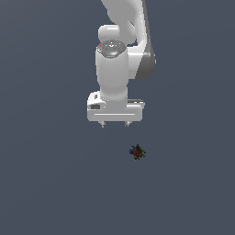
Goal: Pick up the object and move it to a goal position.
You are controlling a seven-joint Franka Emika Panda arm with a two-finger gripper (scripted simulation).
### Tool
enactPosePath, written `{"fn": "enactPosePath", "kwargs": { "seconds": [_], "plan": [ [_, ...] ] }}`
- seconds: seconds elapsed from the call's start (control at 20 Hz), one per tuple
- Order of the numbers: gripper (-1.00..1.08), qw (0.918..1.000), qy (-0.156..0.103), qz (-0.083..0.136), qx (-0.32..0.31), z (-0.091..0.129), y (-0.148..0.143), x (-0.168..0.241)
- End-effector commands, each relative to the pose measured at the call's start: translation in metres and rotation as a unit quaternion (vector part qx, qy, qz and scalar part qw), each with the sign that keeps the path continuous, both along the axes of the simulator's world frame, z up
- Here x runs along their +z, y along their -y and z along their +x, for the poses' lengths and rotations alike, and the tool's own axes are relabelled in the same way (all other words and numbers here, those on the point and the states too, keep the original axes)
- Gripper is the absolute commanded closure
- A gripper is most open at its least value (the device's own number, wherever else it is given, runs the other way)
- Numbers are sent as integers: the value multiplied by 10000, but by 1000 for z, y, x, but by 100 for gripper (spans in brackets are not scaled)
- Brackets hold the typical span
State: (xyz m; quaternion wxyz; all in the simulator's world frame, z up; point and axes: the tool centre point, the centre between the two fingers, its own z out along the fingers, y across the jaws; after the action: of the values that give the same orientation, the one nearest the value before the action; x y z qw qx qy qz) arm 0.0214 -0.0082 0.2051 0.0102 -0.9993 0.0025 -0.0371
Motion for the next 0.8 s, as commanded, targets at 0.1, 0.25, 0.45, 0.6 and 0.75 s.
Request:
{"fn": "enactPosePath", "kwargs": {
  "seconds": [0.1, 0.25, 0.45, 0.6, 0.75],
  "plan": [
    [-92, 10000, -11, 0, 28, 0, -2, -1],
    [-92, 9998, -70, 4, 165, -3, -13, -8],
    [-92, 9993, -154, 13, 337, -8, -28, -18],
    [-92, 9993, -158, 16, 334, -8, -29, -18],
    [-92, 9992, -156, 7, 377, -7, -29, -19]
  ]
}}
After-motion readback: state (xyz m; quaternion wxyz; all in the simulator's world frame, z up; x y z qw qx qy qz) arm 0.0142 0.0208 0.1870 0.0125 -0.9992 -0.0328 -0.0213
